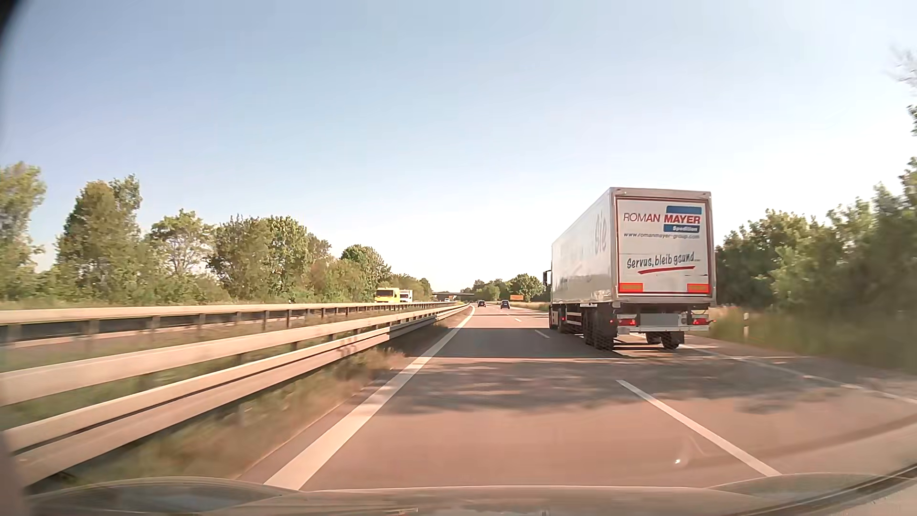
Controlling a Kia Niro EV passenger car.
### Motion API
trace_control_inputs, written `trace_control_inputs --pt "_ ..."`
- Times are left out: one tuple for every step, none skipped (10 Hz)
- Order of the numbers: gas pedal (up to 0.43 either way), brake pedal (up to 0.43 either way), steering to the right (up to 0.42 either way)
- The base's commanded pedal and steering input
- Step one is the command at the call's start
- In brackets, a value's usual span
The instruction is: Follow the waypoints while adhering to traffic rules and regulations
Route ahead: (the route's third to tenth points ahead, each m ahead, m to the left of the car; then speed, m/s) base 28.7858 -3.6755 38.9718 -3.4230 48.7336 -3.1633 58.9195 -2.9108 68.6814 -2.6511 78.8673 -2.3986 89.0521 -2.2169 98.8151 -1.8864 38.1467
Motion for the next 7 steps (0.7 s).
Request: trace_control_inputs --pt "0.409 0.012 -0.001" --pt "0.409 0.012 -0.001" --pt "0.409 0.012 -0.001" --pt "0.409 0.012 -0.001" --pt "0.409 0.012 -0.002" --pt "0.409 0.012 -0.002" --pt "0.409 0.012 -0.002"
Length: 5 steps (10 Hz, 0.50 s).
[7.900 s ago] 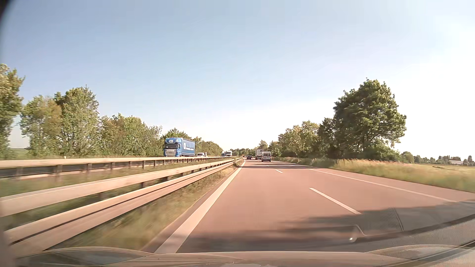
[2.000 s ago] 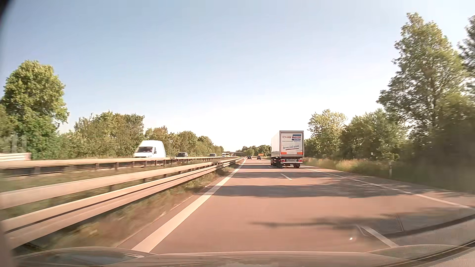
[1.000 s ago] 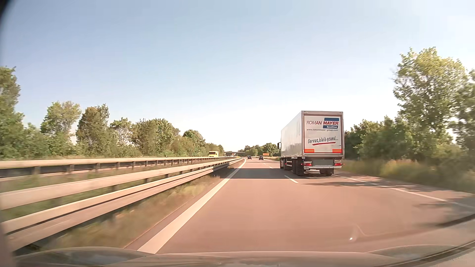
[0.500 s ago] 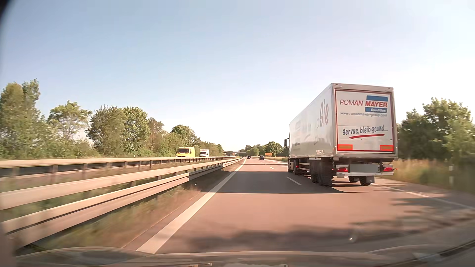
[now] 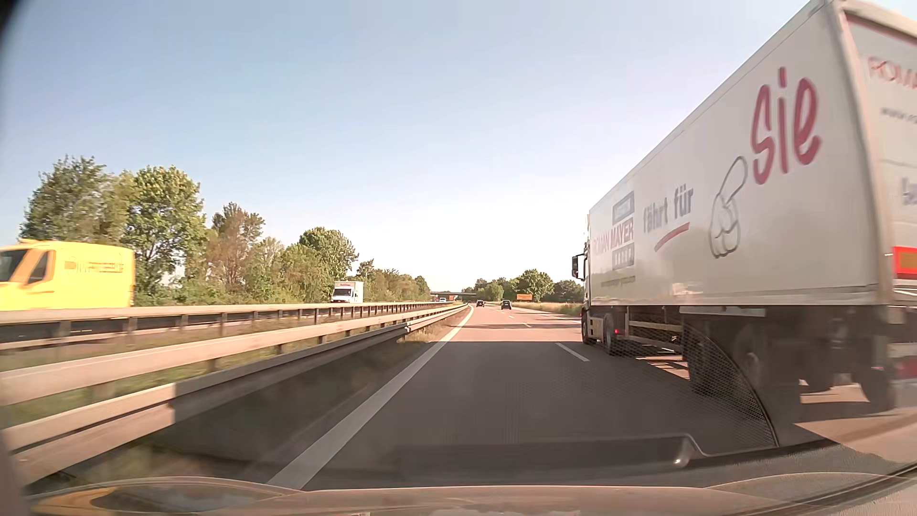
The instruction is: Follow the waypoints while adhering to traffic rules and regulations
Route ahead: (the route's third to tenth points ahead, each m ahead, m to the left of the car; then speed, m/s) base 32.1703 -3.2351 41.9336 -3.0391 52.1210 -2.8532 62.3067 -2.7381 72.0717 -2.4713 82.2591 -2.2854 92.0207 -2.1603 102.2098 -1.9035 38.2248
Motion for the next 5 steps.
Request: trace_control_inputs --pt "0.409 0.012 -0.003" --pt "0.409 0.012 -0.004" --pt "0.409 0.012 -0.004" --pt "0.409 0.012 -0.004" --pt "0.409 0.012 -0.003"
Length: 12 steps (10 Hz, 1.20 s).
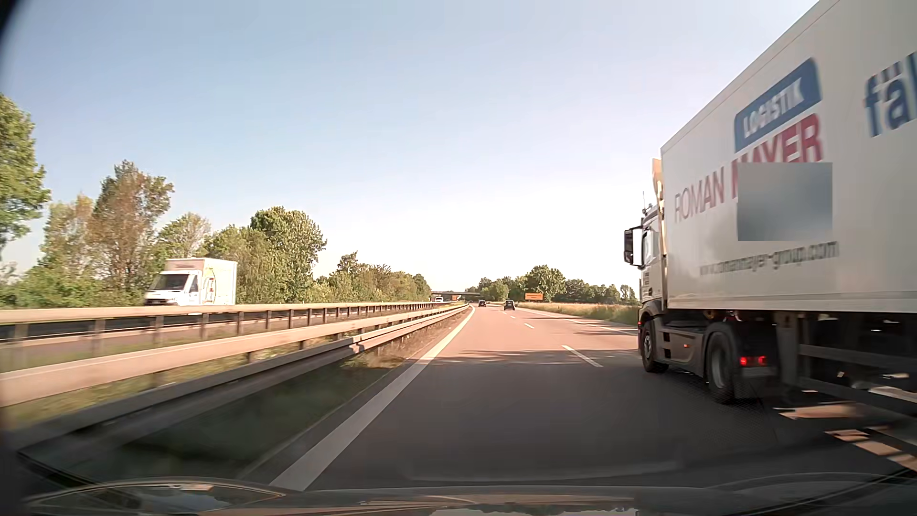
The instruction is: Follow the waypoints while adhering to traffic rules and regulations
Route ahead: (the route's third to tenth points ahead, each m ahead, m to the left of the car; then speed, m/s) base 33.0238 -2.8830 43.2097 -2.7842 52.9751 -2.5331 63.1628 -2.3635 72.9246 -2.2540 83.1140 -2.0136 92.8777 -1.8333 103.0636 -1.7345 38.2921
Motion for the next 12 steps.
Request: trace_control_inputs --pt "0.409 0.012 -0.002" --pt "0.409 0.012 -0.001" --pt "0.409 0.012 -0.001" --pt "0.409 0.012 -0.001" --pt "0.409 0.012 -0.001" --pt "0.409 0.012 -0.001" --pt "0.409 0.012 -0.001" --pt "0.409 0.012 -0.001" --pt "0.409 0.012 -0.001" --pt "0.409 0.012 -0.001" --pt "0.409 0.012 -0.001" --pt "0.409 0.012 -0.001"
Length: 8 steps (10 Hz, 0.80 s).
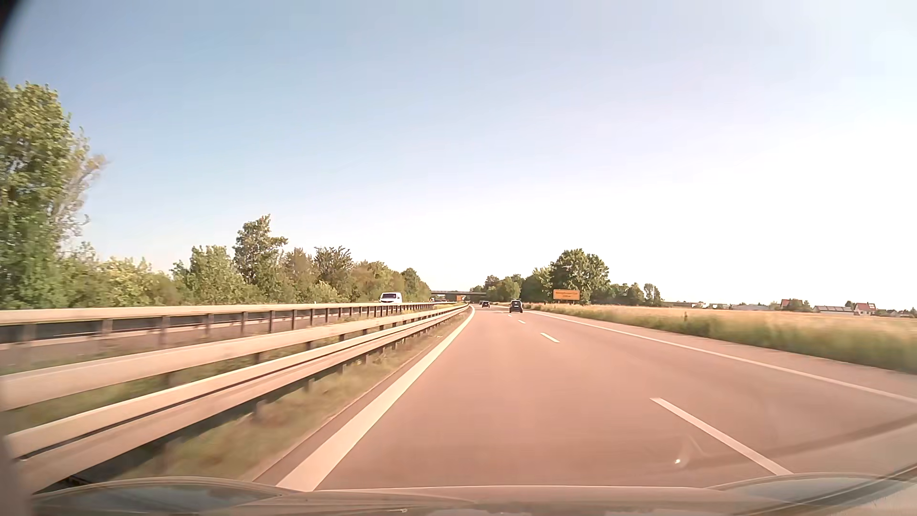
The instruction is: Follow the waypoints while adhering to traffic rules and regulations
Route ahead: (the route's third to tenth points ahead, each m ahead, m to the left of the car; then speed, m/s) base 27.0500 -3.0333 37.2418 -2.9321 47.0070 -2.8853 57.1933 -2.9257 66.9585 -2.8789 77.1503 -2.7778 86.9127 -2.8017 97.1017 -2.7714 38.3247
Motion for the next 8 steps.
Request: trace_control_inputs --pt "0.409 0.012 -0.001" --pt "0.398 0.012 -0.001" --pt "0.398 0.012 -0.001" --pt "0.398 0.012 -0.001" --pt "0.398 0.012 -0.001" --pt "0.398 0.012 -0.001" --pt "0.398 0.012 -0.001" --pt "0.398 0.006 -0.001"
